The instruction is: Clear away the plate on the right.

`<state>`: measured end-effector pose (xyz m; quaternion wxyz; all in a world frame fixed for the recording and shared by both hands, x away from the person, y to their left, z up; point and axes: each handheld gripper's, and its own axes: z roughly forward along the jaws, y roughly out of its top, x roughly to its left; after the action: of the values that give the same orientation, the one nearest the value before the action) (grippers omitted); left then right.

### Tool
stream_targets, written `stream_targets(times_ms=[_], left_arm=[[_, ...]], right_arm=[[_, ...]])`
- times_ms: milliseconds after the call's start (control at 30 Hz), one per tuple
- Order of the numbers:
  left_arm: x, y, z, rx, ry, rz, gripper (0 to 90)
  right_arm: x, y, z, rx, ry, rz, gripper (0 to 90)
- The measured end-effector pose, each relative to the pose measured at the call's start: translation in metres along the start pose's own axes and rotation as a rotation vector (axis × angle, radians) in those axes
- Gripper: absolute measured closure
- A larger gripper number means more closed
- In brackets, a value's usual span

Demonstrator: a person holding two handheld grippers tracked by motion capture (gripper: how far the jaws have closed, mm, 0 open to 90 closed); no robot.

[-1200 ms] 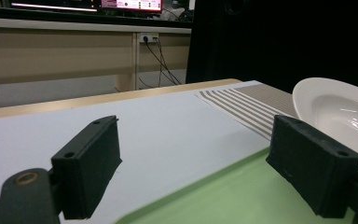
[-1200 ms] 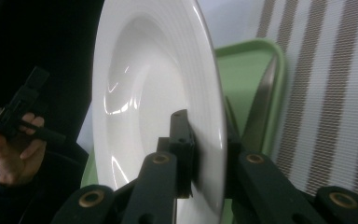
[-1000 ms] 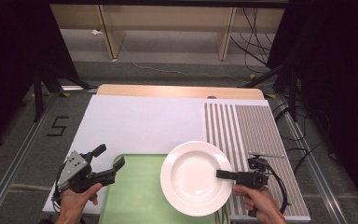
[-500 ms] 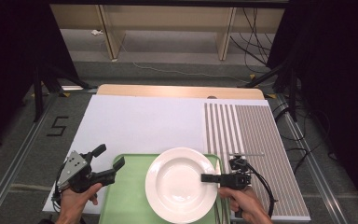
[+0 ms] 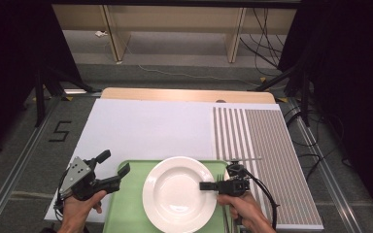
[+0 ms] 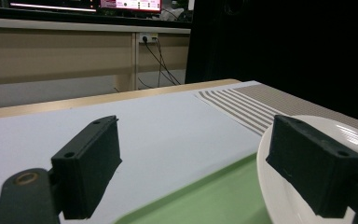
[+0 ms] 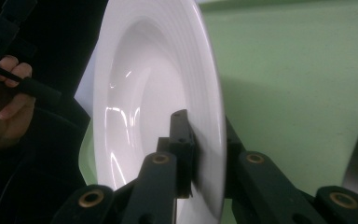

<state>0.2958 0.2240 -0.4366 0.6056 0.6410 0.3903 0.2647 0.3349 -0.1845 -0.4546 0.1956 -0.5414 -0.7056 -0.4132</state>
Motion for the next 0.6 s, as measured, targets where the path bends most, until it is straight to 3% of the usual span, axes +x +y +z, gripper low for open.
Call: stream_targets(times_ms=[267,333,600], left_arm=[[0.0,0.0,0.0,-0.001,-0.001,0.0,15.9],[0.0,0.0,0.0,-0.001,-0.001,0.0,15.9],[0.0,0.0,0.0,-0.001,-0.003,0.001,15.9]], right_arm=[[0.002,0.002,0.009,0.018,0.002,-0.01,82.8],[0.003,0.002,0.01,0.019,-0.025,-0.008,82.8],[0.002,0.003,0.015,0.036,-0.03,-0.011,82.7]])
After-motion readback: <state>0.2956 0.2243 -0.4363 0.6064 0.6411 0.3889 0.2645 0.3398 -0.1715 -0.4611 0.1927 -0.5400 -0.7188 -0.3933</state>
